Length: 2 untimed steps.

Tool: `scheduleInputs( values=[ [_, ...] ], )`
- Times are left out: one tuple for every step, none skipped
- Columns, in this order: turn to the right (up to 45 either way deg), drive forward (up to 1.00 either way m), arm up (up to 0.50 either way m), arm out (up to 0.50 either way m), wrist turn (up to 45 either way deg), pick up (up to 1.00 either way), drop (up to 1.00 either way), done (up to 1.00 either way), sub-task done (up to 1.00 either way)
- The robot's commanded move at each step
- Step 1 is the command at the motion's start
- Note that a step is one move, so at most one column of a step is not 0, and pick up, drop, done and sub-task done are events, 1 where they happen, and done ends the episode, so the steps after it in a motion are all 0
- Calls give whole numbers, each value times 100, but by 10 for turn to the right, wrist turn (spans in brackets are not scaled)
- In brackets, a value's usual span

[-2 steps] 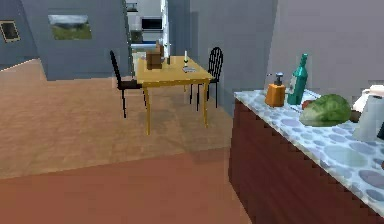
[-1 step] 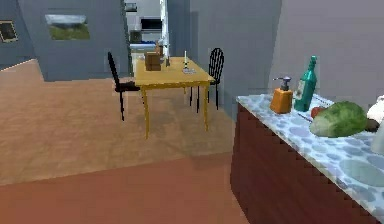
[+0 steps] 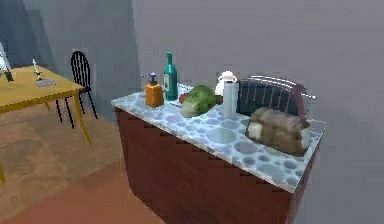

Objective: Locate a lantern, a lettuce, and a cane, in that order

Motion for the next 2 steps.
scheduleInputs(
  values=[
    [0, 0, 0, 0, 0, 0, 0, 0, 100],
    [450, 0, 0, 0, 0, 0, 0, 0, 0]
  ],
)
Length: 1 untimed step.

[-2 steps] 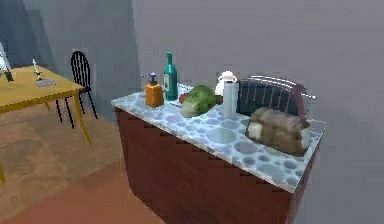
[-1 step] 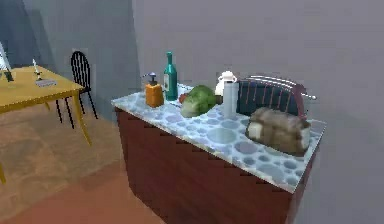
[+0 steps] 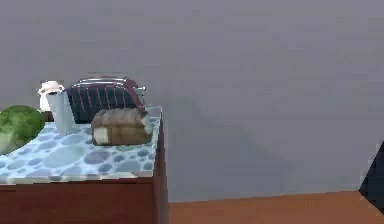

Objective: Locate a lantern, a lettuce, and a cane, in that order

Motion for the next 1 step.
scheduleInputs(
  values=[
    [450, 0, 0, 0, 0, 0, 0, 0, 0]
  ],
)
